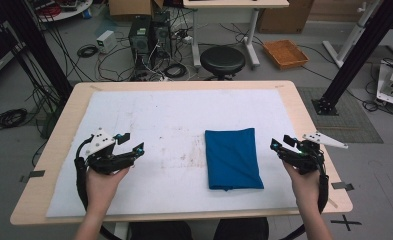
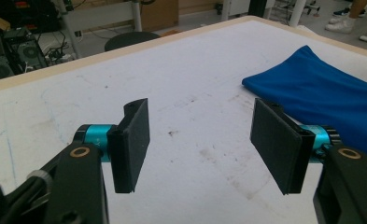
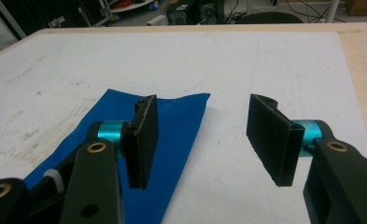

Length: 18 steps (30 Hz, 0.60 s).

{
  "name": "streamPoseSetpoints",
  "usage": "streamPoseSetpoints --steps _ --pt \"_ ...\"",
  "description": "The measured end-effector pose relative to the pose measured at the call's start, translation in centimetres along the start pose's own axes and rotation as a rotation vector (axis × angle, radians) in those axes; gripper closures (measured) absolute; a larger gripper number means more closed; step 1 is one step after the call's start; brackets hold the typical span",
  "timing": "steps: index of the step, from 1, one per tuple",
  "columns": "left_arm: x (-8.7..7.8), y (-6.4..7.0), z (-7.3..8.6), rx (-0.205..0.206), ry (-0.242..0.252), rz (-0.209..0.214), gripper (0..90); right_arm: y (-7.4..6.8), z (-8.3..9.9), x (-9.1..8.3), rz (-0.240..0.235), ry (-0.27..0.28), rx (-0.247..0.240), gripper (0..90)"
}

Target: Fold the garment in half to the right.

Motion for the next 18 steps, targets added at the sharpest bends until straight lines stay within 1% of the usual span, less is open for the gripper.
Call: streamPoseSetpoints --steps 2,6,8,14,18 --pt "-0.2 -0.2 0.2 0.013 -0.004 -0.003 37.8 0.4 0.2 -0.2 0.005 -0.003 0.004 43.5" --pt "-0.4 -0.5 0.5 0.019 -0.006 -0.015 37.5 1.3 0.1 -0.9 0.016 0.011 0.02 42.8" --pt "-0.5 -0.5 0.5 0.022 -0.003 -0.02 37.4 1.5 0.1 -1.1 0.013 0.009 0.021 42.4" --pt "-0.8 -0.5 0.5 0.023 0.002 -0.027 36.6 1.5 0.3 -1.0 -0.003 -0.01 0.017 40.9" --pt "-1.0 -0.7 0.5 0.02 0.003 -0.029 36.6 1.2 0.4 -0.7 -0.008 -0.021 -0.001 40.7"
Point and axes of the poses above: each handheld gripper's, and its own axes: x roughly forward along the jaws, z roughly out of its underside, y roughly to its right, the point moved 5 cm from there along x, roughly forward along the jaws, and after that the axes turned 1 degree about -z, right-handed, at the moved point
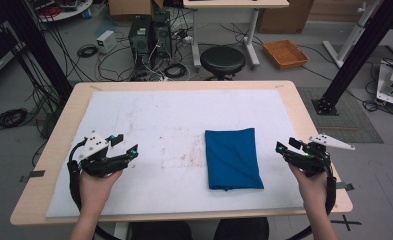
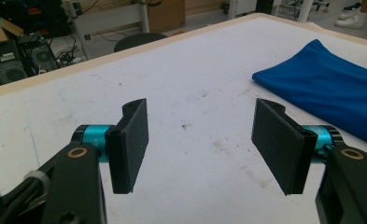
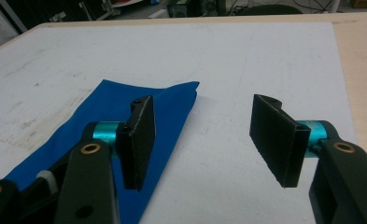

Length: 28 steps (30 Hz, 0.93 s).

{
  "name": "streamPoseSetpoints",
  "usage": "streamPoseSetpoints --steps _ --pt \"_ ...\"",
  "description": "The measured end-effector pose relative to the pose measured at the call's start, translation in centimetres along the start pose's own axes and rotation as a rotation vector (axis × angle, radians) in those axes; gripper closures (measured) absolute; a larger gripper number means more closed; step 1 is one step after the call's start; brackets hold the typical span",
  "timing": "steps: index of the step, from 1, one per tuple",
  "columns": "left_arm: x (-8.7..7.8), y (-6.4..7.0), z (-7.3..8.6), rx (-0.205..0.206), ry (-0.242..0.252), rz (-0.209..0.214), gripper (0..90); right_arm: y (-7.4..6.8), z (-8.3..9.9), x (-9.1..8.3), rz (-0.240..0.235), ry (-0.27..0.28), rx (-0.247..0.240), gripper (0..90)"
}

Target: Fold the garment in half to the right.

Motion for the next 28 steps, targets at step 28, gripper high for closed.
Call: streamPoseSetpoints --steps 28 --pt "0.3 0.42 0.29 -0.012 -0.008 0.008 36.6 0.04 0.56 0.62 0.003 -0.025 -0.01 39.0"
Point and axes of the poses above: each handheld gripper's, and its own axes: x roughly forward along the jaws, z roughly out of its underside, y roughly to its right, the point moved 5 cm from there along x, roughly forward along the jaws, and after that the axes turned 1 degree about -z, right-handed, at the moved point
